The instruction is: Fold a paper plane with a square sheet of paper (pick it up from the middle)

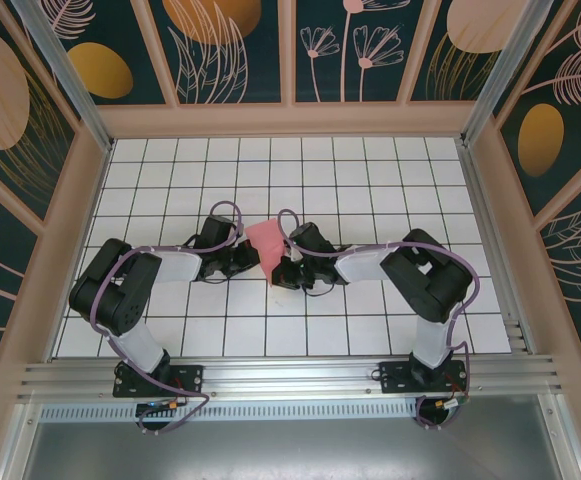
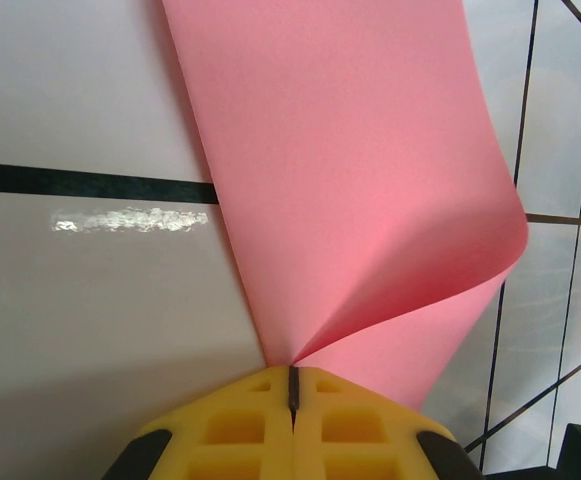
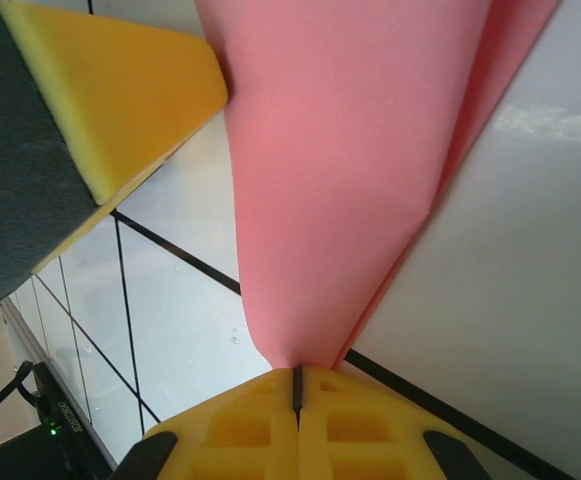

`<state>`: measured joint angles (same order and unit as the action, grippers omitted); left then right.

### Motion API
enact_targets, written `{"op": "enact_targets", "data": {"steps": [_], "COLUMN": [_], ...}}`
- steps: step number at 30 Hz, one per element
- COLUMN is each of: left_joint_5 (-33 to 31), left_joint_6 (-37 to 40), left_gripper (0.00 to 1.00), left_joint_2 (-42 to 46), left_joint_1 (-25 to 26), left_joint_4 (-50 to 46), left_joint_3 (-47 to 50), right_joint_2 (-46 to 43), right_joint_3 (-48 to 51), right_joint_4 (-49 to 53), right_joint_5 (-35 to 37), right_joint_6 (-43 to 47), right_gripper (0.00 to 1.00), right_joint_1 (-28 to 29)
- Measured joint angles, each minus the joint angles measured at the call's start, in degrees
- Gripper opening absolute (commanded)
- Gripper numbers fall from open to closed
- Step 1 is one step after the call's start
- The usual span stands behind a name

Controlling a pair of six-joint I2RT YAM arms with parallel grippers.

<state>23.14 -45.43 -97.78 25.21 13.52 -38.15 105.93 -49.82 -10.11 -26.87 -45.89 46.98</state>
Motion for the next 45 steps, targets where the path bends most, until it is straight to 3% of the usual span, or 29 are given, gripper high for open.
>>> {"op": "enact_targets", "data": {"steps": [16, 31, 40, 45], "left_joint_5": [-0.9, -1.0, -2.3, -1.2], "left_joint_6": [0.2, 0.3, 0.9, 0.8], "left_gripper": [0.06, 0.07, 0.21, 0.24], "left_joint_2": [0.0, 0.0, 2.0, 5.2], "left_joint_1": [0.3, 0.3, 0.3, 0.3], "left_joint_4": [-0.9, -1.4, -3.1, -1.6], "left_joint_3": [-0.5, -0.9, -2.5, -2.7], "right_joint_2": [-2.5, 0.4, 0.4, 0.4], "right_joint_3": [0.0, 0.0, 0.0, -0.1], "right_joint_4": [-0.4, -0.7, -0.6, -0.5], "right_joint_5": [0.9, 0.9, 1.5, 1.7], "right_joint_6": [2.0, 2.1, 2.1, 2.1], "right_gripper": [0.04, 0.03, 0.03, 0.03], "right_joint_1": [0.0, 0.0, 0.0, 0.1]}}
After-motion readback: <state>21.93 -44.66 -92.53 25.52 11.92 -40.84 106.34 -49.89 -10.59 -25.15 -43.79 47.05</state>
